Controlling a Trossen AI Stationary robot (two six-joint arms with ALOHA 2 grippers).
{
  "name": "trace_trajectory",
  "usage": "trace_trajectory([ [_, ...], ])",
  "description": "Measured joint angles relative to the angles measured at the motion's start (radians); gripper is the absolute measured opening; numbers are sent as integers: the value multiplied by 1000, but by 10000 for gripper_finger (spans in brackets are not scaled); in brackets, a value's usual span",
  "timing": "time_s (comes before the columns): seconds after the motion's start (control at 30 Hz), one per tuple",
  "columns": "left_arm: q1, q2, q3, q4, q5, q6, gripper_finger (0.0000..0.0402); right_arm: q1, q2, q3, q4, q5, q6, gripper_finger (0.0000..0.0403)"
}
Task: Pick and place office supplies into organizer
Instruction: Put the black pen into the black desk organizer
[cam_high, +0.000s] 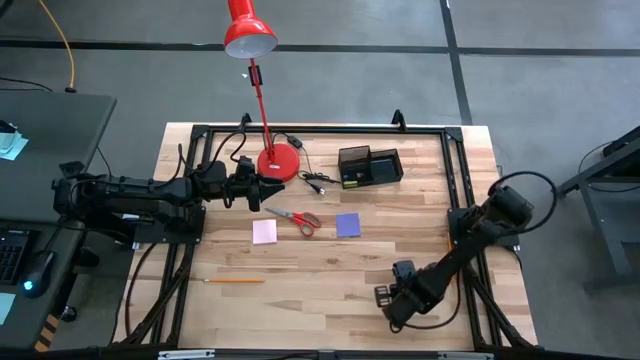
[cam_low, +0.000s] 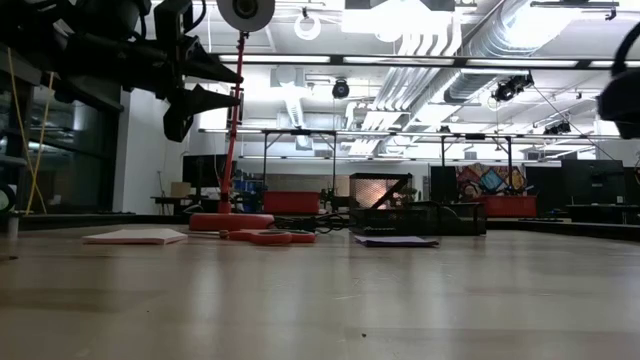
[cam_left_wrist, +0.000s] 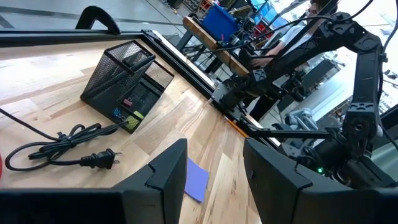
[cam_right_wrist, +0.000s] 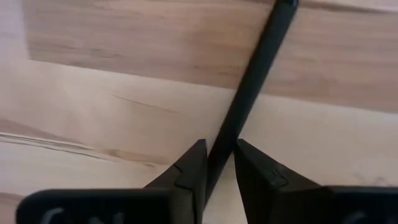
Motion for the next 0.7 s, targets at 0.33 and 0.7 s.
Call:
trace_trajectory([
  [0.33, 0, 0, 0, 0, 0, 0, 145, -79, 2, -1, 58, 51, -186, 40],
  [0.7, 0, 0, 0, 0, 0, 1, 145, -182, 6, -3, 197, 163, -440, 32],
])
